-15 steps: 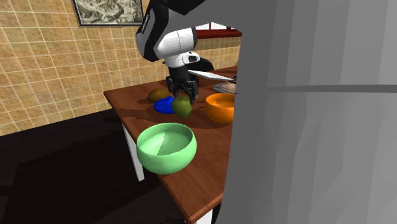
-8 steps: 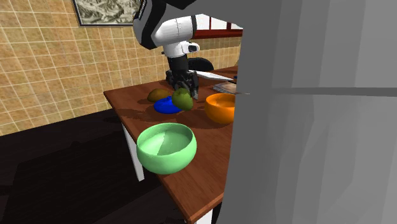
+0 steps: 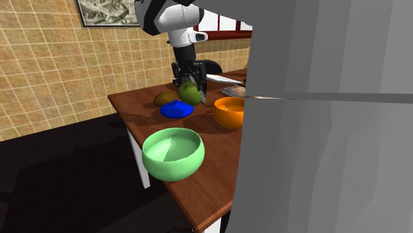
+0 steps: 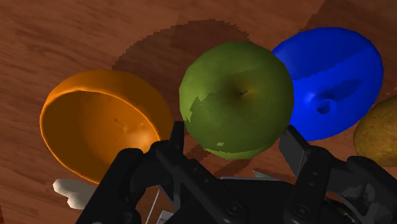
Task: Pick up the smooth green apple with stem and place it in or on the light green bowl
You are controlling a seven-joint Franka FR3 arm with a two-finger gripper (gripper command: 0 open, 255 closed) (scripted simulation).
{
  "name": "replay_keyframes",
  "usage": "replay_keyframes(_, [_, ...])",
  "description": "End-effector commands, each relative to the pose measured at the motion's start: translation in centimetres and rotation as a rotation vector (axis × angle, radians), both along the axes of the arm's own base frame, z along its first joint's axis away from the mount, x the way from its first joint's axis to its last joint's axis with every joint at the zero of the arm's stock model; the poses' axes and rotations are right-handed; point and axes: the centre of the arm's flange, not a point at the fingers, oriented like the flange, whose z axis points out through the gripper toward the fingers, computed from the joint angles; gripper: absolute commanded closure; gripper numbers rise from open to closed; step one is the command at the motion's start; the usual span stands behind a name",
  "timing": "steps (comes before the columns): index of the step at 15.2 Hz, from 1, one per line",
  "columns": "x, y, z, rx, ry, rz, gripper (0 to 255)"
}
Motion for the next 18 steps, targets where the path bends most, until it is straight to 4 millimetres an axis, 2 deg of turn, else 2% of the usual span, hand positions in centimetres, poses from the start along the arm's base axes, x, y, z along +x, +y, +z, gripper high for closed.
replay_keyframes(1, [-0.1,0.0,1.2,0.0,0.0,0.0,255])
replay_keyframes(16, [-0.1,0.0,8.8,0.0,0.0,0.0,255])
replay_keyframes(18, [-2.7,-0.6,9.0,0.0,0.0,0.0,255])
